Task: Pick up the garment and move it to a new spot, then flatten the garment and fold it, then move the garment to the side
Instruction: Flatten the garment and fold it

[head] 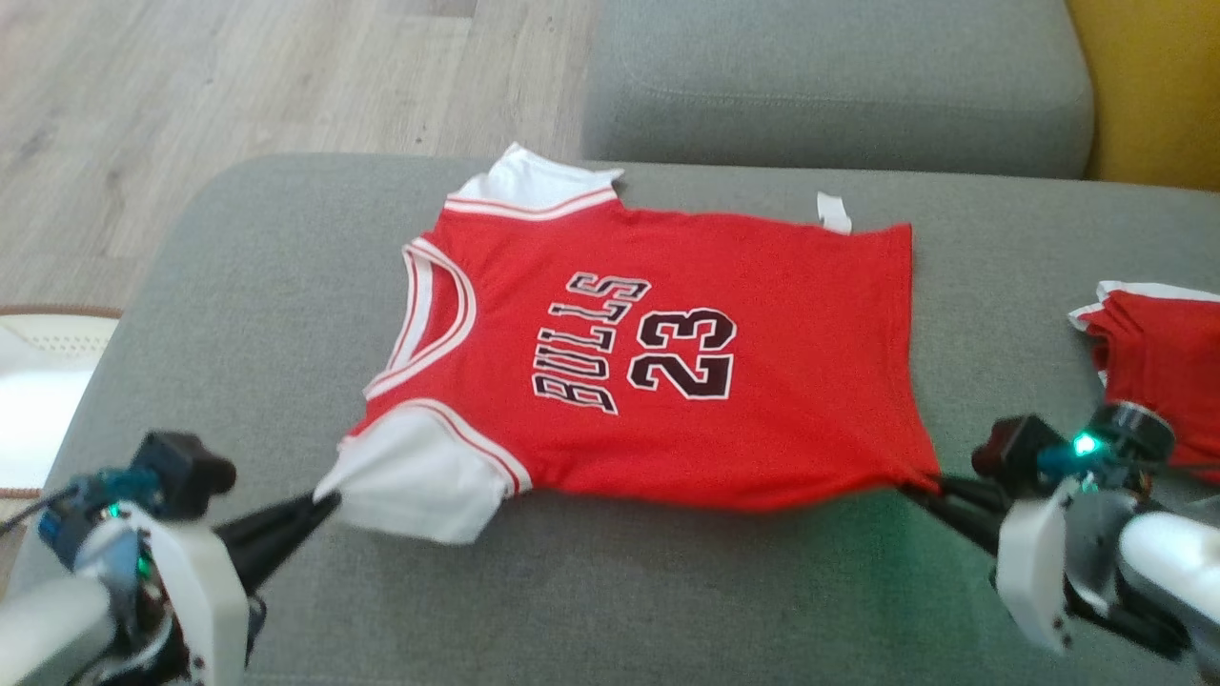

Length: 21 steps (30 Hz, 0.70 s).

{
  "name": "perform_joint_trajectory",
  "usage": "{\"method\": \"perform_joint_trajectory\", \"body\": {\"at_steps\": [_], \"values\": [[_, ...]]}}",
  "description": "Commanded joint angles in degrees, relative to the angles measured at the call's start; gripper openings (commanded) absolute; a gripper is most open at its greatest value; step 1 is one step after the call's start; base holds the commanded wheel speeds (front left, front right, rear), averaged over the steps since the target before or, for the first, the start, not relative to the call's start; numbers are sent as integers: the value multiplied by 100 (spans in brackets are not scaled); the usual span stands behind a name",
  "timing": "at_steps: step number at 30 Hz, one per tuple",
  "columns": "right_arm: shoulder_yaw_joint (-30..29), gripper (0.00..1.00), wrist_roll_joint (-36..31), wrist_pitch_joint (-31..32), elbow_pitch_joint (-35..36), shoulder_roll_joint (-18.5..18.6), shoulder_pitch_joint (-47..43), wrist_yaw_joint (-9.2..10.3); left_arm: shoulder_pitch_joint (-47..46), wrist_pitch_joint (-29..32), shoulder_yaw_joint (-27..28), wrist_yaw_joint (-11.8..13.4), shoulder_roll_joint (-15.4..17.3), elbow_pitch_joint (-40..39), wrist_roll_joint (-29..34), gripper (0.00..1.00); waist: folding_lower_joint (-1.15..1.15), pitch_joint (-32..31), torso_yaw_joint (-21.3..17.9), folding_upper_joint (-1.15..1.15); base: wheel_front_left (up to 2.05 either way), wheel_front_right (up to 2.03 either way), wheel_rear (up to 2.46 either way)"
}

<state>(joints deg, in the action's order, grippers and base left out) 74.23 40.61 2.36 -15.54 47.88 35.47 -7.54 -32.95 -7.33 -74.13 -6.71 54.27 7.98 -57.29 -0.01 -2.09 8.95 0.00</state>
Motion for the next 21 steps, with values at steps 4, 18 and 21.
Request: {"method": "perform_joint_trajectory", "body": {"at_steps": [4,18,21], "values": [[-89,0,88,437,774,634,-368,5,65,201,199,76,502,-532,-8,0,1,-98,1,0,0,0,0],[-88,0,179,1049,1460,1193,-385,5,127,539,289,183,741,-1171,-111,0,1,108,-25,0,0,0,0],[-88,0,186,1088,1480,1080,-277,5,-40,622,341,142,760,-1056,-85,0,1,231,-21,0,0,0,0]]}}
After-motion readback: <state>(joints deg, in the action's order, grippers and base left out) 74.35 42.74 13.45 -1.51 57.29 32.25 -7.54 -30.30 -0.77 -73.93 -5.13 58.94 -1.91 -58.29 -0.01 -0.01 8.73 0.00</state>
